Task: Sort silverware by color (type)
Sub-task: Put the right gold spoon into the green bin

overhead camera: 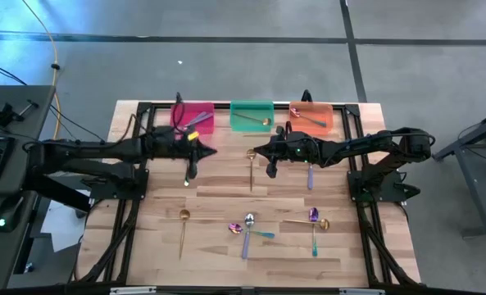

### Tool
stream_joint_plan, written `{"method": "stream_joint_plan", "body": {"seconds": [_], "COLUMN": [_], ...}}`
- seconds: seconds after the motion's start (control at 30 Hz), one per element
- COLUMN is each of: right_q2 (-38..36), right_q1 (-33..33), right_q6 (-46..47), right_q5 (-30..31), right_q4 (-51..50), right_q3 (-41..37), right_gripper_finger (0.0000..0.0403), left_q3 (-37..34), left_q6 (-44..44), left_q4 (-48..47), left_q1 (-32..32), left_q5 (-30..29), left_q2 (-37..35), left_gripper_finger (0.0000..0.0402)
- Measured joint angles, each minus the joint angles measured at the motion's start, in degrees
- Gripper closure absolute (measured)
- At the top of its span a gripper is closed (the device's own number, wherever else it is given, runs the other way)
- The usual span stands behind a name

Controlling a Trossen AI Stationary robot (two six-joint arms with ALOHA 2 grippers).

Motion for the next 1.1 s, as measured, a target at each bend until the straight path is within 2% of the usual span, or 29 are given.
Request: {"method": "stream_joint_plan", "body": {"seconds": [0.17,0.27,0.5,0.8,0.97,1.1], "right_q2": [0.0,0.0,0.0,0.0,0.0,0.0], "right_q1": [0.0,0.0,0.0,0.2,0.0,0.1], "right_q6": [0.0,0.0,0.0,3.0,4.5,6.6], "right_q5": [0.0,0.0,0.0,0.0,0.0,0.1], "right_q4": [0.0,0.0,0.1,0.4,0.4,-4.3], "right_q3": [0.0,0.0,0.0,0.0,0.6,3.4], "right_gripper_finger": [0.0403,0.0403,0.0403,0.0403,0.0403,0.0403], "left_q3": [-10.3,-14.8,-18.4,-18.5,-21.1,-23.7], "left_q6": [-6.1,-8.1,-9.2,-7.5,-6.0,-7.4], "left_q4": [17.9,24.2,25.7,25.0,27.2,30.7], "left_q1": [-4.8,-6.8,-9.0,-9.0,-9.0,-9.0], "left_q5": [0.0,-2.1,-7.4,-8.1,-9.3,-9.9], "left_q2": [0.1,0.0,0.0,0.0,0.1,0.0], "left_gripper_finger": [0.0401,0.0401,0.0401,0.0401,0.0401,0.0401]}}
